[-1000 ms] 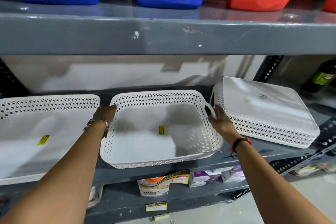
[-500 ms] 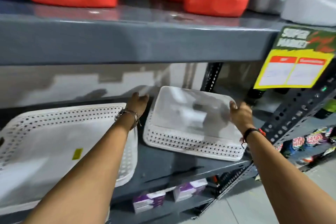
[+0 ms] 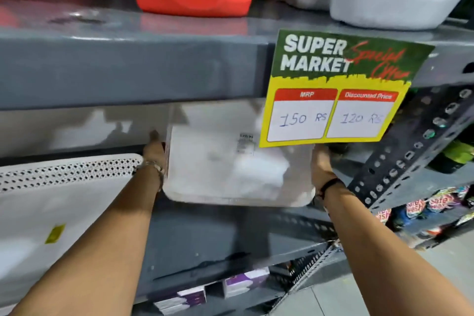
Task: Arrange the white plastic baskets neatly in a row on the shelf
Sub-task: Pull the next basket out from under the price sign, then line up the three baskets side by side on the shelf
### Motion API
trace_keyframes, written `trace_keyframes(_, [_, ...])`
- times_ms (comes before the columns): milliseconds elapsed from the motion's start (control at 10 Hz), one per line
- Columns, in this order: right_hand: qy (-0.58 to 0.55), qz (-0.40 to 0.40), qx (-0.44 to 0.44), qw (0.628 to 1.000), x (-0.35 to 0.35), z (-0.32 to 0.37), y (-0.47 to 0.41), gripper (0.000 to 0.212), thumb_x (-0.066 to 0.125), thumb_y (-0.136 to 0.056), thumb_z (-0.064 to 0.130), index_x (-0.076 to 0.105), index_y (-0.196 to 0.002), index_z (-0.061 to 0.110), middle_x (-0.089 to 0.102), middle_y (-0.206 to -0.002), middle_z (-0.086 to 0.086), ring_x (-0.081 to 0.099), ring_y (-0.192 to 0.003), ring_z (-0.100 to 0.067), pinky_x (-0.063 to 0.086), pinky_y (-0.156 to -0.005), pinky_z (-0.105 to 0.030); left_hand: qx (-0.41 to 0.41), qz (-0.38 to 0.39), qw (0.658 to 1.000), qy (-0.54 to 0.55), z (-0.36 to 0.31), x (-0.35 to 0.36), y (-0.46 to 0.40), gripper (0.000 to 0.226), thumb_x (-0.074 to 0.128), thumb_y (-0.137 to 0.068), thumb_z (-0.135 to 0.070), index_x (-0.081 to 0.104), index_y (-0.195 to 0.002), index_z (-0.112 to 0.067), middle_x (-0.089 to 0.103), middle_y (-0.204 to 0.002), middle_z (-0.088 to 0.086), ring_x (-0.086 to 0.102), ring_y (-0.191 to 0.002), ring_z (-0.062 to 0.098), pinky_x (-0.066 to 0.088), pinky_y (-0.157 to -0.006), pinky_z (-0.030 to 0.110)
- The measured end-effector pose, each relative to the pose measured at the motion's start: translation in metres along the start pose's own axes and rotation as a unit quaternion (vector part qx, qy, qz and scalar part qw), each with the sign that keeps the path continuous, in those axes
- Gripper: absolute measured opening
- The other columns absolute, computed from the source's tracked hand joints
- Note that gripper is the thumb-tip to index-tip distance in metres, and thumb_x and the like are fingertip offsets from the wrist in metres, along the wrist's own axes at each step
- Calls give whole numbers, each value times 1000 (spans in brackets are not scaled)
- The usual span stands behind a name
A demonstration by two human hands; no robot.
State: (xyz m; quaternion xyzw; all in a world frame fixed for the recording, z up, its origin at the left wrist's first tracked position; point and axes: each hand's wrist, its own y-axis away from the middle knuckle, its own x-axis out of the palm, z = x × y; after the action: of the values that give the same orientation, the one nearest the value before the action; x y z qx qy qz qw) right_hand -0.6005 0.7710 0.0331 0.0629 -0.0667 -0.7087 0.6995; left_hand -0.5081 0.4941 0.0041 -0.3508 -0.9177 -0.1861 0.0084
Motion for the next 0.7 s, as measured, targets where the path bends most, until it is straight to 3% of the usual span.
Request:
trace_keyframes(100, [-157, 37, -72, 984, -9, 26, 9, 24, 36, -95, 33, 56, -92, 21, 72, -93, 5, 60, -87, -17, 53, -69, -15, -14, 78, 996, 47, -33, -31, -5, 55, 27, -93, -53, 63, -84, -13, 75, -96, 8, 69, -96, 23, 54, -83, 29])
trace_keyframes(200, [-204, 77, -55, 974, -22, 37, 14, 35, 35, -93, 33, 61, -71, 25, 74, -68, 17, 63, -63, -9, 53, -56, -18, -60, 106, 992, -25, -47, -45, 7, 40, 33, -97, -40, 59, -93, -10, 75, -66, 9, 70, -70, 23, 56, -68, 34])
trace_keyframes(300, [21, 120, 42, 992, -30, 36, 25, 23, 66, -71, 26, 63, -52, 13, 69, -48, 5, 59, -51, -19, 50, -49, -29, -88, 132, 957, -245, -38, -55, 30, 22, 33, -100, -9, 52, -93, -1, 65, -41, 6, 61, -30, 9, 52, -59, 33])
trace_keyframes(400, [313, 47, 78, 945, -33, 21, 22, 40, 63, -83, 18, 47, -49, 4, 56, -48, -8, 45, -51, -23, 36, -48, -29, -116, 157, 922, -335, -31, -54, 48, 33, 29, -100, -3, 50, -74, -2, 64, -55, 10, 64, -43, 13, 47, -72, 32])
trace_keyframes(500, [422, -39, 29, 905, -34, -2, 21, 44, 56, -88, 22, 42, -50, 6, 51, -78, -18, 46, -73, -23, 35, -66, -27, -131, 175, 884, -413, -30, -58, 60, 32, 34, -98, 0, 47, -69, -1, 62, -68, 13, 62, -58, 16, 50, -79, 30])
trace_keyframes(600, [410, -48, 10, 911, -37, -21, 23, 45, 53, -89, 18, 39, -46, 13, 51, -79, -18, 46, -78, -23, 33, -69, -27, -129, 170, 868, -449, -26, -59, 59, 25, 42, -95, 3, 50, -72, 4, 74, -69, 19, 63, -52, 16, 54, -82, 30])
trace_keyframes(700, [396, -39, -6, 918, -41, -41, 24, 43, 50, -91, 15, 39, -50, 18, 48, -62, -12, 45, -69, -24, 34, -60, -30, -132, 175, 836, -503, -26, -57, 60, 14, 59, -86, 1, 60, -86, 15, 73, -80, 23, 64, -34, 13, 60, -66, 24])
